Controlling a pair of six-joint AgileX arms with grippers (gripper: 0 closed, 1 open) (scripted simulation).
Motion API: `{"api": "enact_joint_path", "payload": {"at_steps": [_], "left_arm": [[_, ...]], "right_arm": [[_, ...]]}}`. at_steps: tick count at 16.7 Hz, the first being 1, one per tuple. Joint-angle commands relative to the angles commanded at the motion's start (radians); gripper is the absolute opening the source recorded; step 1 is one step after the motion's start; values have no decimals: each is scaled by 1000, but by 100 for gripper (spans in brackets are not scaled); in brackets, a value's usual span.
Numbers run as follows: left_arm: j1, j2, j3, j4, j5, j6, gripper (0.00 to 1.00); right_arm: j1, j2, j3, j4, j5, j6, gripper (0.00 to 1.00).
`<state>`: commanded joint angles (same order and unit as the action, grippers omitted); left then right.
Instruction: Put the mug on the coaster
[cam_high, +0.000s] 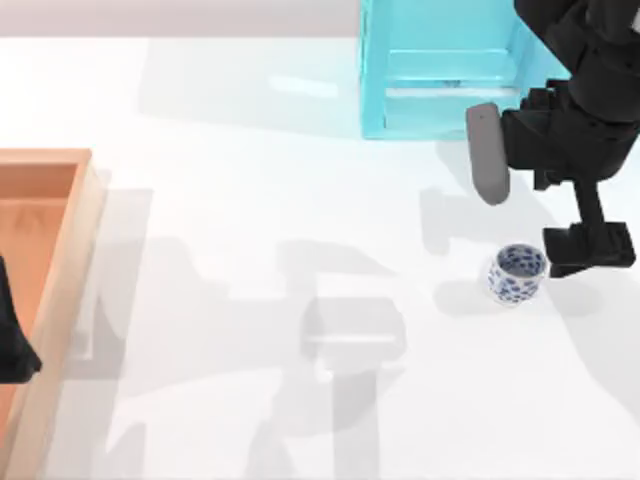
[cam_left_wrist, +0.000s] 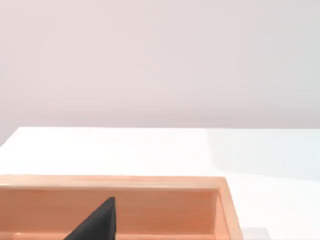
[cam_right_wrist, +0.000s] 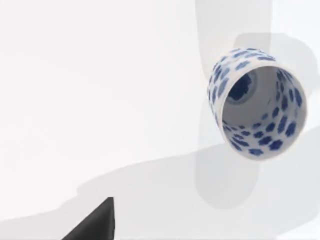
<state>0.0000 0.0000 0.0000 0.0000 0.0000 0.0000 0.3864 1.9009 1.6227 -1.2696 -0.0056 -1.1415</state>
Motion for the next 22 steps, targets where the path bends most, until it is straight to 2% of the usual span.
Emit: {"api": "enact_joint_path", "payload": {"at_steps": [9, 17, 22], "left_arm": [[0, 0, 0, 0, 0, 0, 100], [0, 0, 0, 0, 0, 0, 100], [0, 0, 0, 0, 0, 0, 100]], "right_arm": [[4, 23, 4, -4, 5, -20, 100], [9, 98, -239, 322, 6, -15, 100], [10, 109, -263, 350, 6, -16, 100]]}}
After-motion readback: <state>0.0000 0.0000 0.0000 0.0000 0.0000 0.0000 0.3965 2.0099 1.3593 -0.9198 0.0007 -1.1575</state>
